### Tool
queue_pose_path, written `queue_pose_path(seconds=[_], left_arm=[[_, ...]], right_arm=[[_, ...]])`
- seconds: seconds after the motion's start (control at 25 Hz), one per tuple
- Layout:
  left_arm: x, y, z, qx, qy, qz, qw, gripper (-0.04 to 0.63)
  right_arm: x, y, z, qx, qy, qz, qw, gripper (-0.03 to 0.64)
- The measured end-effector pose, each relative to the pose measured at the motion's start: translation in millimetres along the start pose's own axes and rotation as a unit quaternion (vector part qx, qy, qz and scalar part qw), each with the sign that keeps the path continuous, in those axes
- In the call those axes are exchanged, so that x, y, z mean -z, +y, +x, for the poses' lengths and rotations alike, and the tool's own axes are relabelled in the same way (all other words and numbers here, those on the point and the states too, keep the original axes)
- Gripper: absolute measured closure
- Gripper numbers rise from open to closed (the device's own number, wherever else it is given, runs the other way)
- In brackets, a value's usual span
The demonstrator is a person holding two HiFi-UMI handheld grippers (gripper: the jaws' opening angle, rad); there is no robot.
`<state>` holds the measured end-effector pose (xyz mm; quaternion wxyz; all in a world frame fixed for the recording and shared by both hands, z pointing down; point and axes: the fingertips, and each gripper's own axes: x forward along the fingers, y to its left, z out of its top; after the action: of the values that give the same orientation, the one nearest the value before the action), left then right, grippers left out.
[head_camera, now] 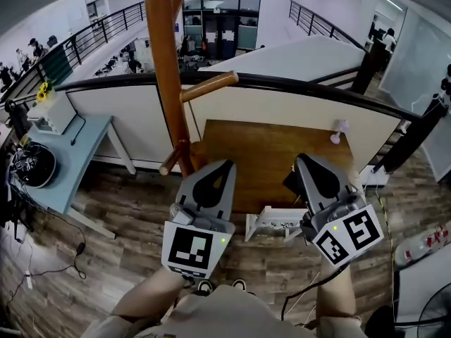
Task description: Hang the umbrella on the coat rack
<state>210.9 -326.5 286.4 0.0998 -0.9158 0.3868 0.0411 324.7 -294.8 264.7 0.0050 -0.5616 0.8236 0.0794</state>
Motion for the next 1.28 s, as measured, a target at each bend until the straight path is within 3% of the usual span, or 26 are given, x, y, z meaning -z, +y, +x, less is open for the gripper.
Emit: queue_pose_path(seconds=[0.48, 0.72, 0.92, 1.28], left_arm=[[31, -12, -21, 0.014, 0.027, 0.002, 0.9995, 0.592], [37, -6, -39, 0.019, 0.021, 0.012, 0.9995, 0.592], [50, 6, -55, 0.004, 0.034, 0.024, 0.9991, 0.592], [93, 23, -85, -0.019, 0.084, 0.009, 0.9962, 0.592]], right_arm=[[46, 15, -43, 0.017, 0.039, 0.055, 0.998, 0.614], [66, 26, -44, 0.017, 0.065, 0.051, 0.996, 0.614], [85, 50, -40, 0.000, 0.096, 0.027, 0.995, 0.614], [105, 64, -36, -0.021, 0.109, 0.046, 0.993, 0.613]])
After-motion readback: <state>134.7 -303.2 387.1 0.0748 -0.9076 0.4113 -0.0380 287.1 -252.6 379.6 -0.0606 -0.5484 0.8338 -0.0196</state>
